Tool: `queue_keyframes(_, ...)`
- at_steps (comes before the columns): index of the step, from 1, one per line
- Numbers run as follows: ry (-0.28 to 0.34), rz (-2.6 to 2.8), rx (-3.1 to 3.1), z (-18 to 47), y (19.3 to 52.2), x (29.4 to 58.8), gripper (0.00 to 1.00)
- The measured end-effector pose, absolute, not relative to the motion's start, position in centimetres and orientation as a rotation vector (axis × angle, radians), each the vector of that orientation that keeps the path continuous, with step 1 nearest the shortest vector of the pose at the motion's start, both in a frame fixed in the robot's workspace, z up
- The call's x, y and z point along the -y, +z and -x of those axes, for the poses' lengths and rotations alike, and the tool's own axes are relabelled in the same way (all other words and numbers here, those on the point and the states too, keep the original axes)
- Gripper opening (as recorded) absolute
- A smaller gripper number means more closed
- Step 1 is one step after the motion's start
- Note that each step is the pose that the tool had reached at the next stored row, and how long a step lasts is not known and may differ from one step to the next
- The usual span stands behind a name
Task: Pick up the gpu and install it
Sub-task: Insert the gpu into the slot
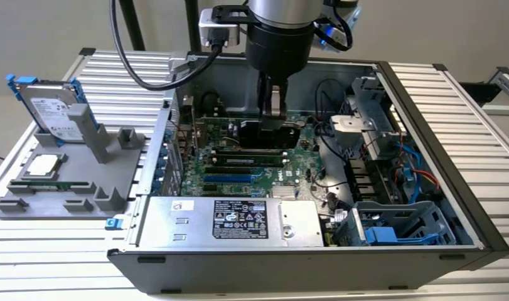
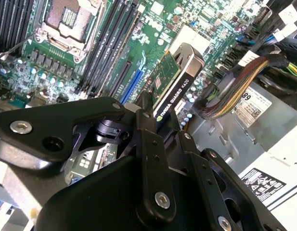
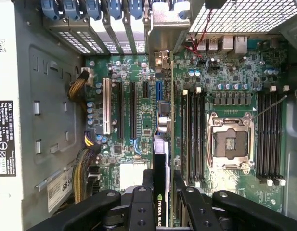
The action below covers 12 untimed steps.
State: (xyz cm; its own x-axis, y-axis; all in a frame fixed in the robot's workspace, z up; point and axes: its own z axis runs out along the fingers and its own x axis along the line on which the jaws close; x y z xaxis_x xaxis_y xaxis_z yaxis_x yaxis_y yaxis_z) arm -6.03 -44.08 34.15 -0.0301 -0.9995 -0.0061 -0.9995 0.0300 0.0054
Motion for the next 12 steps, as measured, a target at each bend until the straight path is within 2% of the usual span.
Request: queue_keyframes(12,0.013,2.187,-2.254,6.03,33.91,44.08,0.0)
